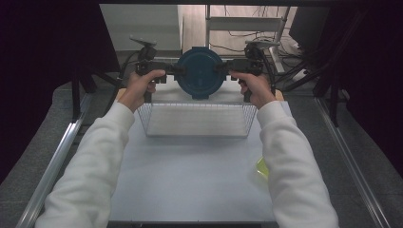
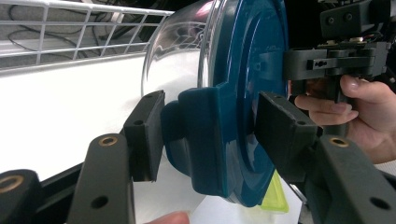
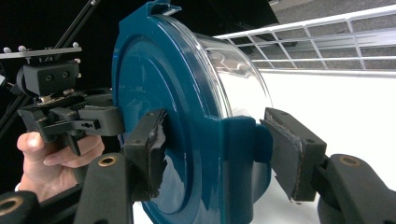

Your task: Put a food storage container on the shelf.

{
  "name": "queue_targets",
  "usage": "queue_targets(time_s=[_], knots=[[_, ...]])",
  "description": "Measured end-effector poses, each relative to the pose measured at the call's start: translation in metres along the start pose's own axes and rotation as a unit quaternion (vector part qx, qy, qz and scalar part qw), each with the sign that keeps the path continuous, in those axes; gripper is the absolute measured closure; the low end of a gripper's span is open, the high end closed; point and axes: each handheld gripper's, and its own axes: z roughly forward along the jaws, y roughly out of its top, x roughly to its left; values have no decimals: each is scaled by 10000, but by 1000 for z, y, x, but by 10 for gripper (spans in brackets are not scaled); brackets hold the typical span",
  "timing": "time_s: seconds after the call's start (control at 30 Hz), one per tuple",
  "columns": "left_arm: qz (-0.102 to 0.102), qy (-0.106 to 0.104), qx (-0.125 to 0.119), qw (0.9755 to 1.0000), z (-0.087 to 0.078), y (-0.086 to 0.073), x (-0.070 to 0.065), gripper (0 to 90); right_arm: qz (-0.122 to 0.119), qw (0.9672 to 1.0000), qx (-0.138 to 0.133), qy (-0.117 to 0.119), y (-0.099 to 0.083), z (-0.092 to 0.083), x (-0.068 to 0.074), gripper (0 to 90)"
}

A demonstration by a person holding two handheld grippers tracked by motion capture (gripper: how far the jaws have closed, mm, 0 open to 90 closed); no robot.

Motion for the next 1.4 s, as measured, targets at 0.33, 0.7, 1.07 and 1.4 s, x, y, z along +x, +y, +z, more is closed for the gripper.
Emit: queue_targets(time_s=[0.33, 0.7, 1.07, 1.4], knots=[[-423, -91, 46, 9991, 6, 5, 12, 417, 308, 9995, 5, -109, 8, 8, -4, 408], [-812, -183, 24, 9965, 13, 9, 25, 398, 673, 9977, -3, -107, 12, 16, -15, 397], [-1087, -148, 16, 9940, 20, 11, 31, 368, 910, 9958, -12, -76, 12, 22, -26, 385], [-1190, -120, -63, 9928, 25, 11, 35, 349, 1075, 9941, -4, -104, 11, 24, -30, 379]])
